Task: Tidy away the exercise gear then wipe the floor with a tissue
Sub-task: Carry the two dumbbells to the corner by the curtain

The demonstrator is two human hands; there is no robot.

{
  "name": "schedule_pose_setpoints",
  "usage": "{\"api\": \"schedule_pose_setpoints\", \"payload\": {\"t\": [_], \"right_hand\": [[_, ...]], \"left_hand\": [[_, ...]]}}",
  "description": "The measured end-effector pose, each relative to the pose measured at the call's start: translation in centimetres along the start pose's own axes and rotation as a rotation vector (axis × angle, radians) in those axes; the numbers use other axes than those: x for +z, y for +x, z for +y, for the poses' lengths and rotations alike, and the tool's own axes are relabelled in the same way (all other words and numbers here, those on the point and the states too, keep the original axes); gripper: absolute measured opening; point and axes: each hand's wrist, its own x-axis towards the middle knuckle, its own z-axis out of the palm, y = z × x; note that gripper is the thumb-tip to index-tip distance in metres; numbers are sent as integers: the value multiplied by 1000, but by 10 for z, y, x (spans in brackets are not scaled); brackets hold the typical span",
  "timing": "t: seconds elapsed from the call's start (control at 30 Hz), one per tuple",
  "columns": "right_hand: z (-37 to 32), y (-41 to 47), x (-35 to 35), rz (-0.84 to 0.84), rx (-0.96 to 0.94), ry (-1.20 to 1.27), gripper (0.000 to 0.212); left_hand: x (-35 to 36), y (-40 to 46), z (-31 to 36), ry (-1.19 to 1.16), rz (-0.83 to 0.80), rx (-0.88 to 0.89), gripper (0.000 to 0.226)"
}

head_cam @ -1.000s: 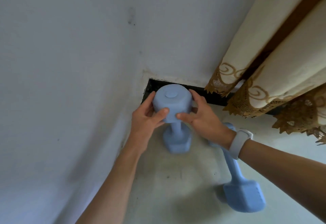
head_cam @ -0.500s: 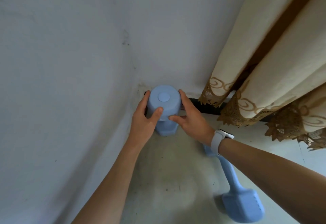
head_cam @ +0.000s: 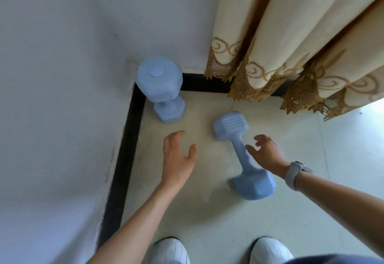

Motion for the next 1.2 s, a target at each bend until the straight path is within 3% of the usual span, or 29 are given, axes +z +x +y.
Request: {"api": "schedule_pose_setpoints", "payload": {"t": [0.13, 0.3, 0.53, 0.63, 0.7, 0.87, 0.97, 1.1, 1.2], "right_hand": [[-2, 4, 19, -265, 8, 231, 34], [0, 1, 25, -270, -35, 457, 11], [-4, -9, 37, -394, -179, 337, 8], [-6, -4, 36, -503, -223, 165, 19], [-11, 1, 33, -516, -191, 180, 24], [-41, 20, 19, -418, 90, 722, 36], [-56, 21, 18, -500, 21, 685, 35], [-56, 10, 19, -422, -17, 778, 28], [-56, 1, 5, -376, -86, 806, 25]], "left_hand": [[14, 5, 7, 53, -106, 3, 43], [27, 7, 7, 114, -266, 32, 64], [34, 37, 1, 209, -379, 144, 83], [33, 46, -6, 247, -396, 127, 86], [32, 48, -11, 228, -387, 117, 80], [37, 46, -13, 129, -283, 85, 57], [40, 45, -18, 153, -208, 105, 62], [40, 37, -17, 161, -120, 122, 62], [36, 32, -5, 198, -14, 272, 54]]}}
